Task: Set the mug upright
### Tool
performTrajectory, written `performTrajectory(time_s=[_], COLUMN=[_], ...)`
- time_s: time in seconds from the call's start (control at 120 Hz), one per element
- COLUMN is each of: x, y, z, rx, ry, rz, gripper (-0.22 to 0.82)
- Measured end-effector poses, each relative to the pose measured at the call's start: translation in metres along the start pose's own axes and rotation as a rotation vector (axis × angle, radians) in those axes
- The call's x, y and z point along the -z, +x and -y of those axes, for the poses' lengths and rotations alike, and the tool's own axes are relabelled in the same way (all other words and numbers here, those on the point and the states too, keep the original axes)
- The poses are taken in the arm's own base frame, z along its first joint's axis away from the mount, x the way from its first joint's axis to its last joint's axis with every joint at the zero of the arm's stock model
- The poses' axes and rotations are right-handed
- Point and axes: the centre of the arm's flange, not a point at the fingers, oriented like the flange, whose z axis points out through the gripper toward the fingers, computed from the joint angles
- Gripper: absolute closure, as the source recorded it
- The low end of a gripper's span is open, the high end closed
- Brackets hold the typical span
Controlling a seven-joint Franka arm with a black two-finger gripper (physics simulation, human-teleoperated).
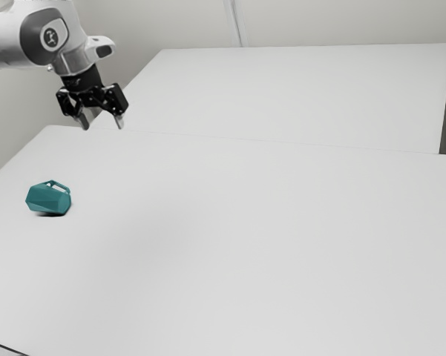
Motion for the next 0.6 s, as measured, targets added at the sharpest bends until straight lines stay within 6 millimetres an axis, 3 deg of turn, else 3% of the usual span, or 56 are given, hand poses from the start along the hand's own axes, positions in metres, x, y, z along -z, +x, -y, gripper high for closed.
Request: performTrajectory(time_s=[0.142, 0.317, 0.508, 0.6], x=[-0.023, -0.051, -0.074, -0.084], y=[0.013, 0.018, 0.022, 0.021], z=[0.045, 0.150, 0.206, 0.243], rx=[0.072, 0.166, 0.125, 0.115], ry=[-0.032, -0.100, -0.202, -0.250], rz=[0.028, 0.042, 0.027, 0.012], gripper=[0.00, 0.00, 0.00, 0.00])
